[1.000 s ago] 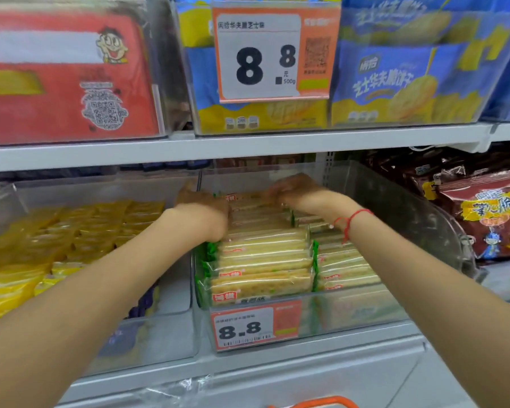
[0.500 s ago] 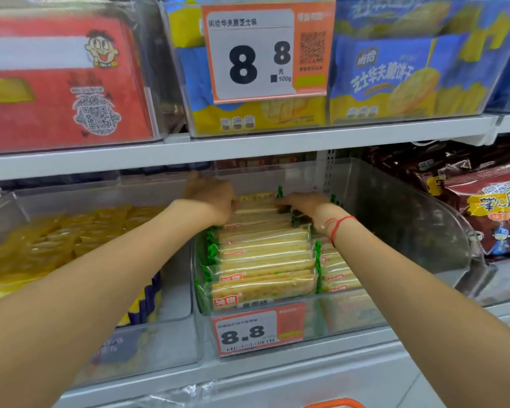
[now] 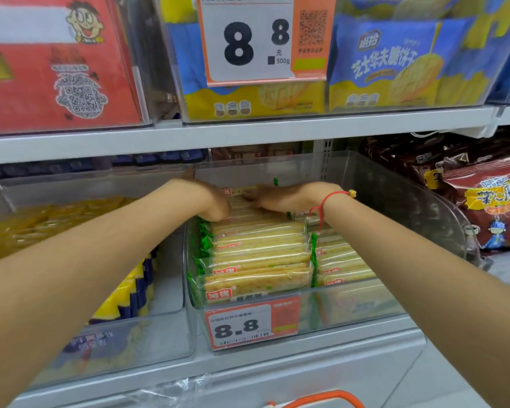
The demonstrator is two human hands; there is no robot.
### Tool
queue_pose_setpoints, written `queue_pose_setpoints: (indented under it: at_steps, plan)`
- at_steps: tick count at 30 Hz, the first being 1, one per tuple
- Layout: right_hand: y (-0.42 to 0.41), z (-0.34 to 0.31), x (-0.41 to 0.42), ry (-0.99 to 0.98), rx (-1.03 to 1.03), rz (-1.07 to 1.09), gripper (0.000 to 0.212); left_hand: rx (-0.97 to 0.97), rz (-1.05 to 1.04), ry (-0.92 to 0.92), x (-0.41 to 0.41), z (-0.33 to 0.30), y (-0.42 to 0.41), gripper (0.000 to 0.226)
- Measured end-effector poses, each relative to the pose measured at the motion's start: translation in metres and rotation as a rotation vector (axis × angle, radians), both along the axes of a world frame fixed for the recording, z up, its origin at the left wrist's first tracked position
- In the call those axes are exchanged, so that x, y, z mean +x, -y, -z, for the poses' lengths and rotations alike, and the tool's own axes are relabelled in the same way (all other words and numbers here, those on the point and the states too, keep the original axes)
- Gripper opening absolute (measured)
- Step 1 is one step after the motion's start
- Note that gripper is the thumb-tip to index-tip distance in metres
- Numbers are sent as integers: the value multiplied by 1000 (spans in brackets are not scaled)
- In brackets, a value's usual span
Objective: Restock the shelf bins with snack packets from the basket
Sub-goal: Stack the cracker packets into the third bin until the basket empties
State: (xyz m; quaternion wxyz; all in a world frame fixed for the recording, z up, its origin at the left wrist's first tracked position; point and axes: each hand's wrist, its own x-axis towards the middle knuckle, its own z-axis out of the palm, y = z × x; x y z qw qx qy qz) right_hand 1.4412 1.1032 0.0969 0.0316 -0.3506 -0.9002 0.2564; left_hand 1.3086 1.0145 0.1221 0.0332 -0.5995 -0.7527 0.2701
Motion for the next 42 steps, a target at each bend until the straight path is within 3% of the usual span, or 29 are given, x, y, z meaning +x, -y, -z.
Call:
queue_pose_setpoints:
  at_steps: [3,6,9,11,19,22,26,28,31,38,40,42]
  plan:
    - [2,1,-2,92,128,9,47,78,12,-42,-6,0,2,47]
    - [2,13,-4,185,130,12,48,-9,-3,-172,-8,3,3,49]
    - [1,9,-1,105,67,62,48,-28,-29,-233,5,-2,-2,51]
    - [0,2,0,97,112,58,49,63,42,-261,11,1,-7,50]
    - [-9,12,-6,218,93,31,49,85,16,-21,-7,17,-23,49]
    - [1,9,4,96,171,47,48,208,1,99,-6,13,-13,45]
    - [45,-5,40,-58,112,32,50,423,167,320,19,2,60,49]
    - [75,-3,56,22,182,-37,55,336,295,289,30,5,98,58]
    - [101,10,62,68,253,-54,55,200,298,231,33,17,116,61]
    - [99,11,57,15,261,13,56,234,220,190,41,21,105,56]
    - [109,7,66,-70,319,127,65,299,221,195,44,16,117,58]
    - [119,-1,81,-124,220,180,82,333,259,180,44,10,129,61]
